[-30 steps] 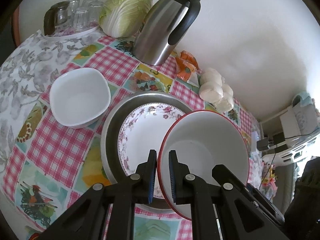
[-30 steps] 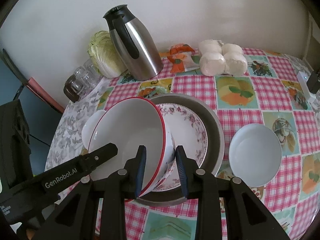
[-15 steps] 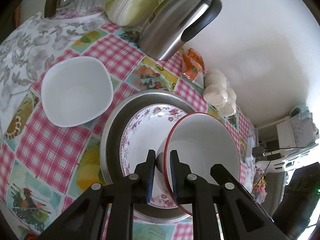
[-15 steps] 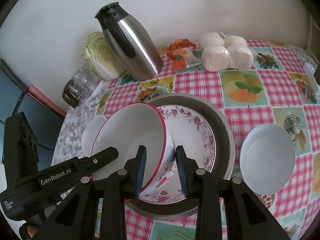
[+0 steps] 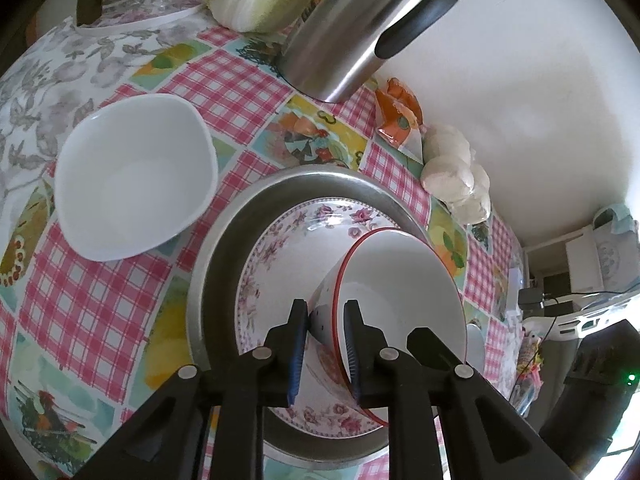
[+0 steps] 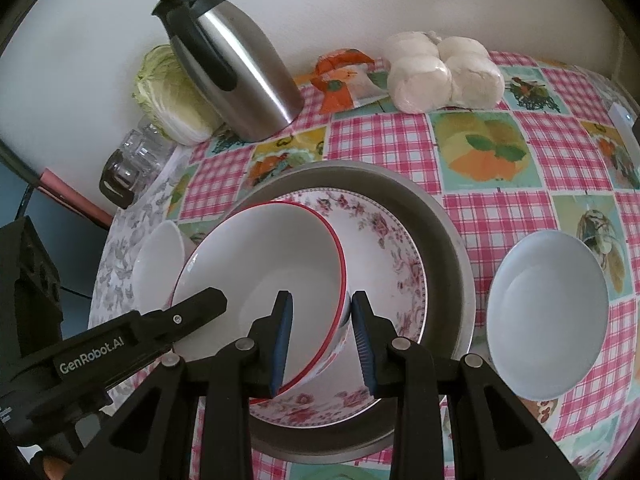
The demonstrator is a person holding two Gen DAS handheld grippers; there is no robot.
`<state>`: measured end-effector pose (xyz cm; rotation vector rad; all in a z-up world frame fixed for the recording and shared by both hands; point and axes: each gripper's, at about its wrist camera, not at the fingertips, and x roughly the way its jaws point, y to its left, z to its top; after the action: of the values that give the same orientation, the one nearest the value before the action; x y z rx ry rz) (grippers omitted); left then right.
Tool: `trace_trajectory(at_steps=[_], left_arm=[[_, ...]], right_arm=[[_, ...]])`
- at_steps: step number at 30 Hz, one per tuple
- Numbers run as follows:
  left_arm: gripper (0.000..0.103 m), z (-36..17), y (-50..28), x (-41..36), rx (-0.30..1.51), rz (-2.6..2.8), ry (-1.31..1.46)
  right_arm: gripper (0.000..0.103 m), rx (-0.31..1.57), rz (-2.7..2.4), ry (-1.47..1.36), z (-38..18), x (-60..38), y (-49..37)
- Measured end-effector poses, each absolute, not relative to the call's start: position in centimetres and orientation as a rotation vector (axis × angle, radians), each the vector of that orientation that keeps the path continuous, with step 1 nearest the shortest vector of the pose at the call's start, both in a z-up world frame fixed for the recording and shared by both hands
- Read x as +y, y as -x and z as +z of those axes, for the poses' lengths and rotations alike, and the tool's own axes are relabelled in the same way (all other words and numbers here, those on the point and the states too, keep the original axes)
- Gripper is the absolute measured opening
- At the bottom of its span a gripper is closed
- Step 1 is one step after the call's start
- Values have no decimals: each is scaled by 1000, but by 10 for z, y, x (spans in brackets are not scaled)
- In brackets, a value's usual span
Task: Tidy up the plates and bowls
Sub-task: 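Lower the red-rimmed bowl onto the floral plate with both tools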
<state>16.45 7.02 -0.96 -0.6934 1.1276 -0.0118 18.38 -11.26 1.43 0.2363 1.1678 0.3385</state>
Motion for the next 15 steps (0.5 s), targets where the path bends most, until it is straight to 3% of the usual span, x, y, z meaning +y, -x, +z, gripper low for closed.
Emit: trace_trajectory(at_steps=[15], left_arm=[[20,-16,-174,63,1149,-3,649]], right_arm=[[32,1178,317,-225,5,-112,-190]])
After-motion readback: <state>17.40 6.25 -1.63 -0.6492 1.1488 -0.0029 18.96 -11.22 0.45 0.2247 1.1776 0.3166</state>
